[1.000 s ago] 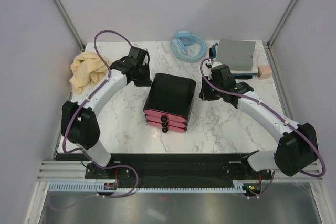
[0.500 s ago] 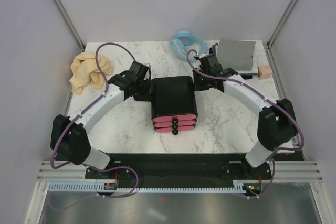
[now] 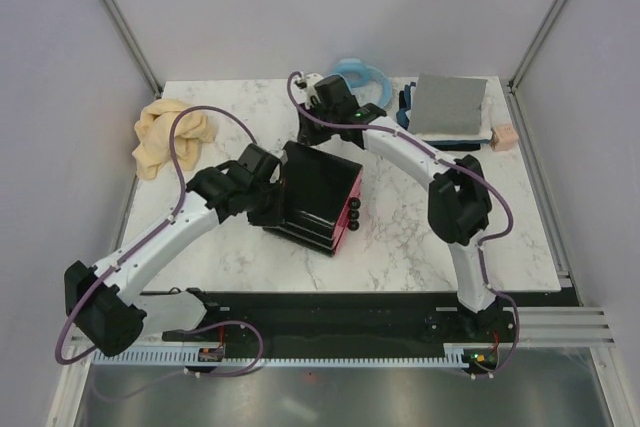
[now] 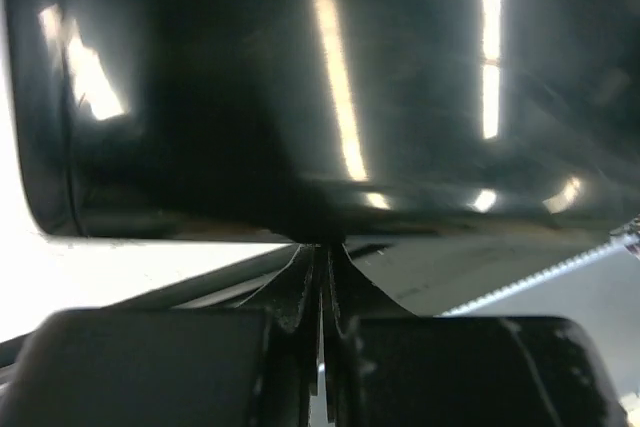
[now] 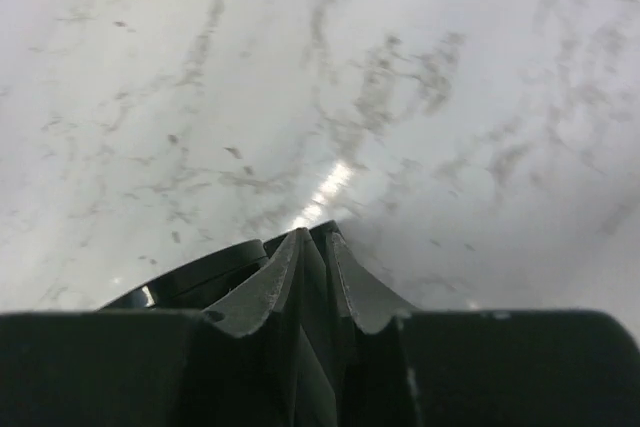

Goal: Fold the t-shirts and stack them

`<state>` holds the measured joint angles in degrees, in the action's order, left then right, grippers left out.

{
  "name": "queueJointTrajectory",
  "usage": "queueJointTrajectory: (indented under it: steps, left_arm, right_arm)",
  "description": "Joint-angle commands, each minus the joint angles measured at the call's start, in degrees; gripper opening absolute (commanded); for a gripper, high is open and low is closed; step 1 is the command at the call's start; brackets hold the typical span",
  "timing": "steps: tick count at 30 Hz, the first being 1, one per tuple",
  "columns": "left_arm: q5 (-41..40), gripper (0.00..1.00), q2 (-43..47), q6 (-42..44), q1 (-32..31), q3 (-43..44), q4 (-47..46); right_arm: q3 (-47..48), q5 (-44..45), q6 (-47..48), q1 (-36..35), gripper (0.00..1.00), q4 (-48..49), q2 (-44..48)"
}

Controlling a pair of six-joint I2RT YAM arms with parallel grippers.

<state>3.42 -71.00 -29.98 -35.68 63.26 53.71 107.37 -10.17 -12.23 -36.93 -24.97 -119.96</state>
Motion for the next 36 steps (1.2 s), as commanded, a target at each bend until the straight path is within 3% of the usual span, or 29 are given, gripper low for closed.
queueJointTrajectory:
  steps: [1, 5, 8, 10, 11, 13, 16, 23, 29, 32, 36]
  left_arm:
    - [2.29, 0.02, 5.60, -4.56, -1.67, -0.95, -2.65]
    - [1.60, 0.02, 9.21, -5.97, -1.94, -2.53, -0.37]
    - [0.01, 0.04, 11.32, -6.59, -1.94, -2.36, 1.39]
    - [-0.78, 0.16, 12.72, -6.32, -1.94, -1.40, 2.62]
    - [-0.87, 0.40, 13.17, -5.97, -1.94, 0.00, 2.97]
    - [-0.96, 0.52, 14.13, -4.57, -1.94, 1.77, 3.50]
    - [-1.40, 0.54, 13.44, -2.72, -1.85, 6.24, 5.52]
    - [-2.19, 0.55, 6.95, -0.79, -1.85, 18.63, 6.58]
    - [-0.87, 0.52, 0.35, 1.76, -1.85, 21.37, 0.53]
    - [-1.22, 0.51, -4.48, 2.99, -1.85, 23.99, -1.77]
    - [-2.01, 0.45, -8.36, 3.61, -1.85, 27.26, -3.09]
  right_arm:
    - [9.14, -13.98, -1.83, -7.80, 0.22, -1.39, -7.55]
    - [13.74, -15.93, -3.41, -9.74, 0.23, -1.31, -12.04]
    - [12.60, -13.75, -3.24, -10.09, 0.30, -0.61, -11.53]
    - [10.85, -11.55, -2.37, -10.01, 0.37, -0.34, -10.21]
    - [10.06, -9.62, -1.84, -9.83, 0.40, 0.01, -8.46]
    - [7.35, -7.24, -1.74, -9.05, 0.46, 0.97, -6.26]
    - [2.69, -1.53, -2.89, -6.86, 0.57, 4.22, -1.25]
    - [-6.46, 3.05, -2.71, 2.73, 0.56, 4.76, 12.09]
    - [-20.43, 5.87, -0.43, 6.08, 0.47, 0.81, 24.22]
    - [-27.46, 5.00, -1.65, 6.08, 0.31, 0.71, 28.97]
    - [-33.88, 3.41, -2.53, 6.17, 0.00, 0.10, 33.29]
